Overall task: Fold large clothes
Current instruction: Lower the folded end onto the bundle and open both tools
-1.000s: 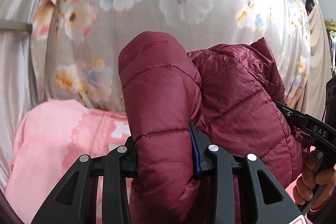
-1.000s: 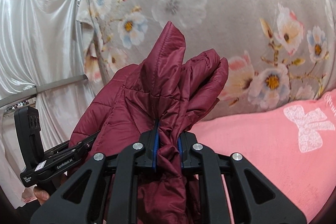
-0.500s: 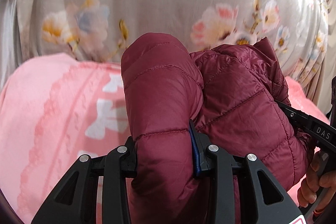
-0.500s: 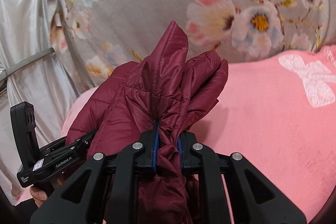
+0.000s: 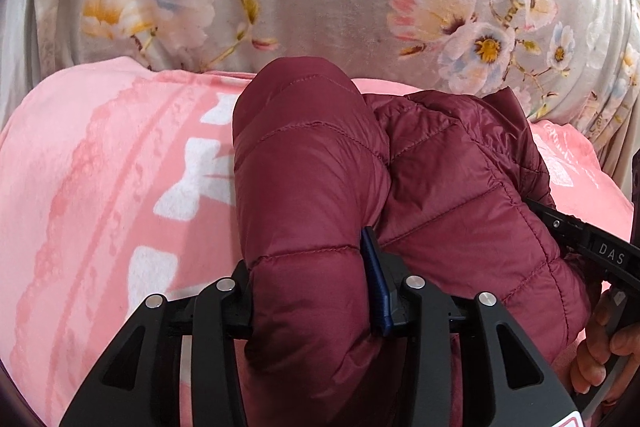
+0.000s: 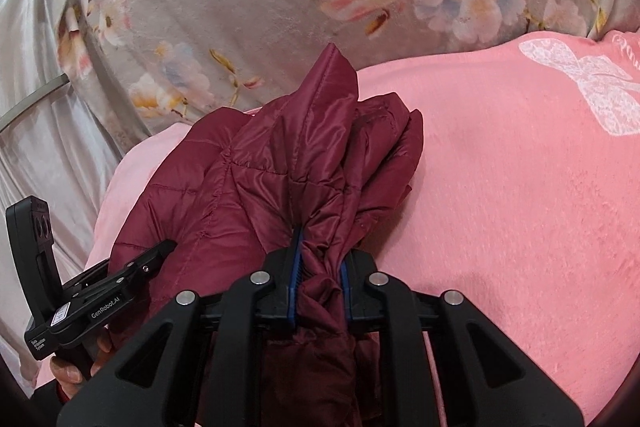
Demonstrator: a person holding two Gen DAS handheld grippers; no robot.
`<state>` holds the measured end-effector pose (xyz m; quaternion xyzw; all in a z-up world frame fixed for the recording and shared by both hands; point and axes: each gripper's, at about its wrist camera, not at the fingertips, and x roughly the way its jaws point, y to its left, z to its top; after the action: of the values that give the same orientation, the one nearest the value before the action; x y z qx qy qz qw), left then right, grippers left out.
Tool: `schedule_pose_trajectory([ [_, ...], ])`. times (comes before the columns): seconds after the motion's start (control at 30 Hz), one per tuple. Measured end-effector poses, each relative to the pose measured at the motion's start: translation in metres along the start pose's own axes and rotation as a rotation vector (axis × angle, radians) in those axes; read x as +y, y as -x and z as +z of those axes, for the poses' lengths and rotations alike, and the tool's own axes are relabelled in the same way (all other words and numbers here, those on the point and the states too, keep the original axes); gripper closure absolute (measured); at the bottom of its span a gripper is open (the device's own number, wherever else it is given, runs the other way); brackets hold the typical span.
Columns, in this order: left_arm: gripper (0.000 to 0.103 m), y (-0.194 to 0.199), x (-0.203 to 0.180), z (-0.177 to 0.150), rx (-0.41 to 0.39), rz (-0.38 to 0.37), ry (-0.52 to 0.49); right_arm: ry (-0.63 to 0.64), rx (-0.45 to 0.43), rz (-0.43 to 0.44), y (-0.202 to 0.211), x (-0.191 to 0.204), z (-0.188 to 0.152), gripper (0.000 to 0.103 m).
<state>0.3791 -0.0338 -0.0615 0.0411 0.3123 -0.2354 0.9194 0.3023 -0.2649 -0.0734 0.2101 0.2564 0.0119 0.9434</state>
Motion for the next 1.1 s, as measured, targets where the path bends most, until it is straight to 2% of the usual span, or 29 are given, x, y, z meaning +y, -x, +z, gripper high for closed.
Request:
schedule_pose_trajectory([
  [0.17, 0.051, -0.006, 0.004, 0.001, 0.033, 0.019, 0.023, -0.015, 0.047, -0.041, -0.007, -0.002, 0.0, 0.08],
  [0.23, 0.039, -0.007, 0.004, 0.0, 0.041, 0.051, 0.027, -0.017, 0.061, -0.07, -0.006, -0.003, 0.0, 0.075],
  [0.37, 0.023, 0.002, -0.003, -0.003, 0.038, 0.182, -0.012, -0.007, 0.06, -0.159, 0.009, -0.006, -0.002, 0.057],
  [0.4, 0.021, 0.005, -0.005, -0.004, 0.037, 0.213, -0.022, 0.003, 0.059, -0.176, 0.014, -0.006, -0.002, 0.057],
  [0.5, 0.019, 0.017, -0.011, -0.003, 0.059, 0.298, -0.03, 0.08, 0.038, -0.267, 0.03, 0.006, -0.001, 0.058],
  [0.53, 0.019, 0.023, -0.012, 0.0, 0.068, 0.315, -0.022, 0.105, 0.031, -0.281, 0.034, 0.011, -0.001, 0.063],
  [0.57, 0.019, 0.027, -0.013, 0.003, 0.071, 0.325, -0.01, 0.134, 0.023, -0.288, 0.037, 0.019, -0.001, 0.071],
  [0.6, 0.019, 0.03, -0.014, 0.006, 0.073, 0.331, 0.001, 0.165, 0.015, -0.296, 0.04, 0.029, 0.001, 0.074],
  [0.77, 0.019, 0.03, -0.019, 0.023, 0.098, 0.336, 0.059, 0.281, 0.007, -0.304, 0.027, 0.065, 0.002, 0.082],
  [0.83, 0.019, 0.018, -0.024, 0.022, 0.125, 0.379, 0.049, 0.288, 0.035, -0.312, 0.015, 0.066, 0.001, 0.082],
  [0.93, 0.019, 0.0, -0.023, 0.013, 0.176, 0.373, 0.074, 0.249, 0.072, -0.315, 0.001, 0.056, -0.006, 0.083],
  [1.1, 0.015, -0.005, -0.022, 0.0, 0.143, 0.382, 0.098, 0.232, 0.088, -0.316, -0.005, 0.048, -0.015, 0.085],
])
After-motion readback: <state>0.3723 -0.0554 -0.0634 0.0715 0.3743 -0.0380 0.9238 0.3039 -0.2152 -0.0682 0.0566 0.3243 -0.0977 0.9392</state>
